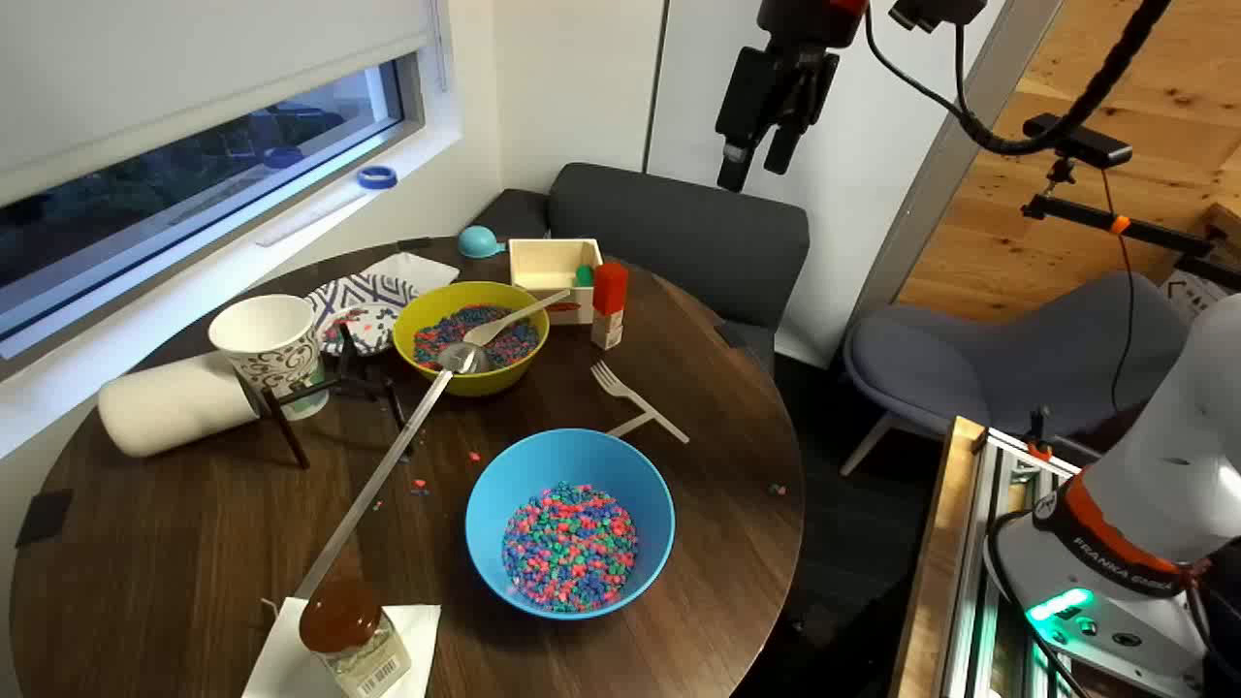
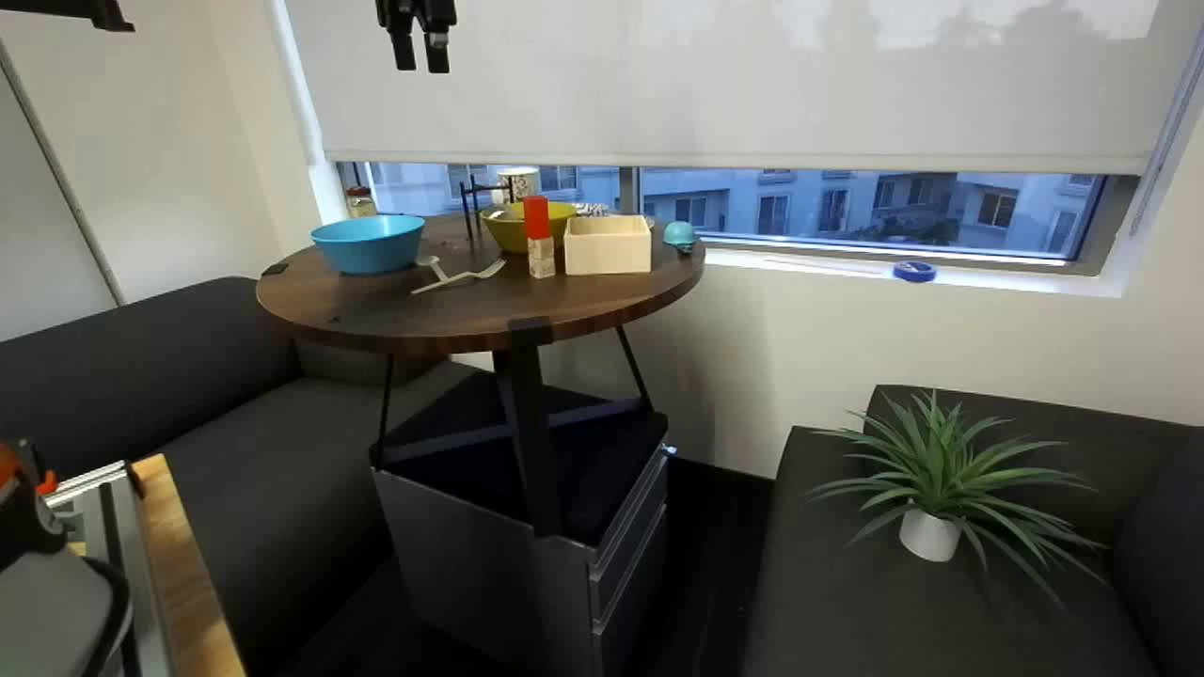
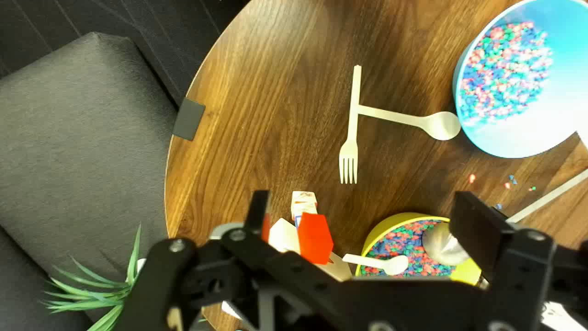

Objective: Put the objects from the table in the bowl

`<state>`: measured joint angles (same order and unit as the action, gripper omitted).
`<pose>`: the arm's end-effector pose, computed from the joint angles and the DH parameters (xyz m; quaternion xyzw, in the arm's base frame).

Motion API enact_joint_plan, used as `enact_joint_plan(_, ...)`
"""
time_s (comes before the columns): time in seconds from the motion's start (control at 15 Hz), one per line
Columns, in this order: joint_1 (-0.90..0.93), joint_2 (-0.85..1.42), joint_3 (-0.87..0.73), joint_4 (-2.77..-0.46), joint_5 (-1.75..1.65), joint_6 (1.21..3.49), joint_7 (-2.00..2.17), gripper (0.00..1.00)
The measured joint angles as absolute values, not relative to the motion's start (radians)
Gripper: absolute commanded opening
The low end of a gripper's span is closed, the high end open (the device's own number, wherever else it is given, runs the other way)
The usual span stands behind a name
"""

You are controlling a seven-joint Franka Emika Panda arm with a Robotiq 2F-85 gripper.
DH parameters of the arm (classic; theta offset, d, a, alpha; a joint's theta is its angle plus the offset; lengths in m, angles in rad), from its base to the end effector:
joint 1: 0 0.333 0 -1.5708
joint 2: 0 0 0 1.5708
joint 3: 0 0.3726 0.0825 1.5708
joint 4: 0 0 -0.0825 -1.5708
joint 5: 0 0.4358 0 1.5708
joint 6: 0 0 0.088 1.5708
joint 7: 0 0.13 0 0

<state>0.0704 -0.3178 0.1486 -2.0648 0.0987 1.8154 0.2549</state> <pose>0.4872 0.1275 0.5920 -0.9987 0.0312 -0.0261 0.0320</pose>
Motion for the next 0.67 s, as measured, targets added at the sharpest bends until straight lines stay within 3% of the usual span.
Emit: enact_joint_plan(0.67, 0.093, -0.317, 0.149, -2.072, 0.101, 1.824, 0.145, 1.00)
